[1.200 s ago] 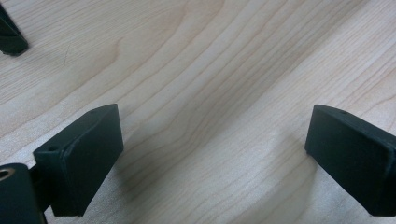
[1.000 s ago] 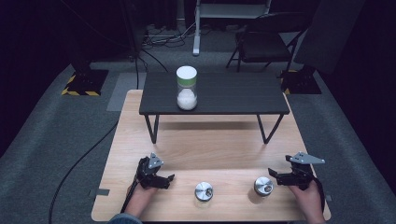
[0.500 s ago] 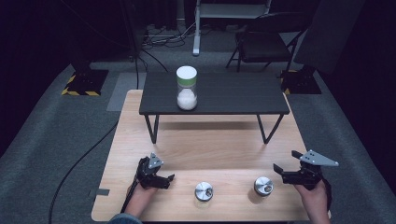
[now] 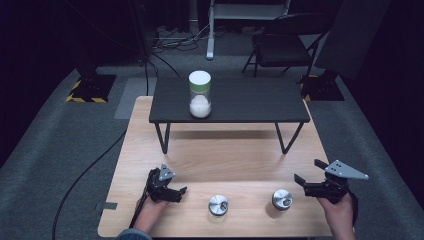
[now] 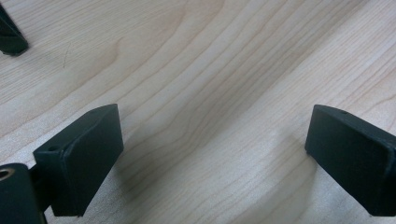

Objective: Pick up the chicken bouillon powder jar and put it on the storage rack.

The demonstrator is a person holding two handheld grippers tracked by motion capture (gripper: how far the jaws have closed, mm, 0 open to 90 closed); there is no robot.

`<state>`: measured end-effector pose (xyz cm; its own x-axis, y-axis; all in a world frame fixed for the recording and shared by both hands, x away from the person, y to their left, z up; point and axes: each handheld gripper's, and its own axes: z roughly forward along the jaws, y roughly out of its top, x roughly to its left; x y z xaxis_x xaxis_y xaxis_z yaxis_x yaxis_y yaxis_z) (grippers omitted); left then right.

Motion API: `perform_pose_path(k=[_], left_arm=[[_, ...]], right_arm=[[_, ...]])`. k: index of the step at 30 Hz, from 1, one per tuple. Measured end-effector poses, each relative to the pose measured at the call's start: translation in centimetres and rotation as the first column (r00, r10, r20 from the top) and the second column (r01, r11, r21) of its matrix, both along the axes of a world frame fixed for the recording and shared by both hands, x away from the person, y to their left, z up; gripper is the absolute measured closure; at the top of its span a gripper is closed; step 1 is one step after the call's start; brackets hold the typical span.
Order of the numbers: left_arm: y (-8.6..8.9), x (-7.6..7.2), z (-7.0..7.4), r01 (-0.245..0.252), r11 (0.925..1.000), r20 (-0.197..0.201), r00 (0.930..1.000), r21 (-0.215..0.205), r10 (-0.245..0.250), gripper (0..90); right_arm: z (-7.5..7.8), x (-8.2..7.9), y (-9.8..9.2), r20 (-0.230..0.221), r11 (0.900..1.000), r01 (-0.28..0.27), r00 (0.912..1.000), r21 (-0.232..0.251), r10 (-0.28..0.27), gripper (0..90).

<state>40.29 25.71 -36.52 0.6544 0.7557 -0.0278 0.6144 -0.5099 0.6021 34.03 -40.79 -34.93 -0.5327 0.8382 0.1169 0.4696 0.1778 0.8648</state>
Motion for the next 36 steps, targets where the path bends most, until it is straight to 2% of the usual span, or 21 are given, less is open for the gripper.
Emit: perform_pose_path(k=[2,5,13,36], left_arm=[[0.0,0.0,0.0,0.0,1.0,0.001,1.0,0.0,0.0,4.1],[0.0,0.0,0.0,0.0,1.0,0.0,1.0,0.0,0.0,4.1],[0.0,0.0,0.0,0.0,1.0,0.0,1.0,0.0,0.0,4.1],[0.0,0.0,0.0,-0.002,1.0,-0.002,1.0,0.0,0.002,3.9]], right_arm=[[0.2,0.1,-0.2,-0.015,1.0,0.001,0.9999,0.027,-0.001,1.1],[0.5,-0.2,-0.1,-0.013,0.999,0.005,0.9999,0.046,-0.004,1.1],[1.6,-0.9,0.8,0.019,0.998,-0.02,0.9996,0.058,0.019,1.1],[3.4,-2.0,2.9,0.054,0.993,-0.086,0.9952,0.084,0.081,1.5]])
